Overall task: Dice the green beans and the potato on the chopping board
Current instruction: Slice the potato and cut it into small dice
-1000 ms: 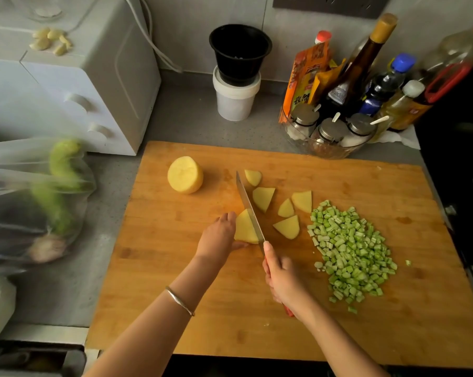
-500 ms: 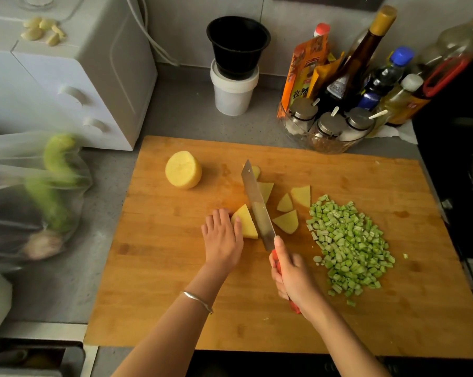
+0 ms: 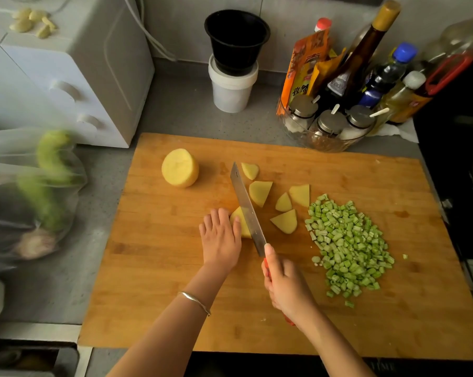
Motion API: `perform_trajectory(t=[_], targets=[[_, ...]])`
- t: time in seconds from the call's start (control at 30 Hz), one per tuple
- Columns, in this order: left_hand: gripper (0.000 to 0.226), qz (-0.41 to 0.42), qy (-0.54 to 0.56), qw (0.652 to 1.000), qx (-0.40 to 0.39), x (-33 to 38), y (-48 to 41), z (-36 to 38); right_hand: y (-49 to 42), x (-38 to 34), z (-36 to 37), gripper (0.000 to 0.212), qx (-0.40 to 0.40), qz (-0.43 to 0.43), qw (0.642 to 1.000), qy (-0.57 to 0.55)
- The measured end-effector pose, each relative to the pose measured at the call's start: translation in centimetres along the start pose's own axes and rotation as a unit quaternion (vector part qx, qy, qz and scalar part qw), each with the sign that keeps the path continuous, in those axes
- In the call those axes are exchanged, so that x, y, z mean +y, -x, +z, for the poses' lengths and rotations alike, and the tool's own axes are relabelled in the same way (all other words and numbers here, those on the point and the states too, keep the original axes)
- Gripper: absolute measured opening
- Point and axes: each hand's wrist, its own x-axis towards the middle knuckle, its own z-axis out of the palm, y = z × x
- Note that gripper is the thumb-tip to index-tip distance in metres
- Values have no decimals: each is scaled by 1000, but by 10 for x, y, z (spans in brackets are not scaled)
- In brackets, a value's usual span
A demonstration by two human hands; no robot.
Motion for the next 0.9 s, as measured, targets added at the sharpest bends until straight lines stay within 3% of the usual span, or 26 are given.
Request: perform_trajectory(t=[0.5, 0.77, 0.9], targets=[[62, 9, -14, 999, -45, -1, -1, -4, -19, -5, 9, 58, 9, 51, 997, 50], [58, 4, 0, 999, -34, 1, -1, -4, -21, -9, 7, 55, 17, 39, 999, 9], [58, 5, 31, 999, -33, -2, 0, -6, -10, -9, 1, 56, 21, -10, 1000, 14]])
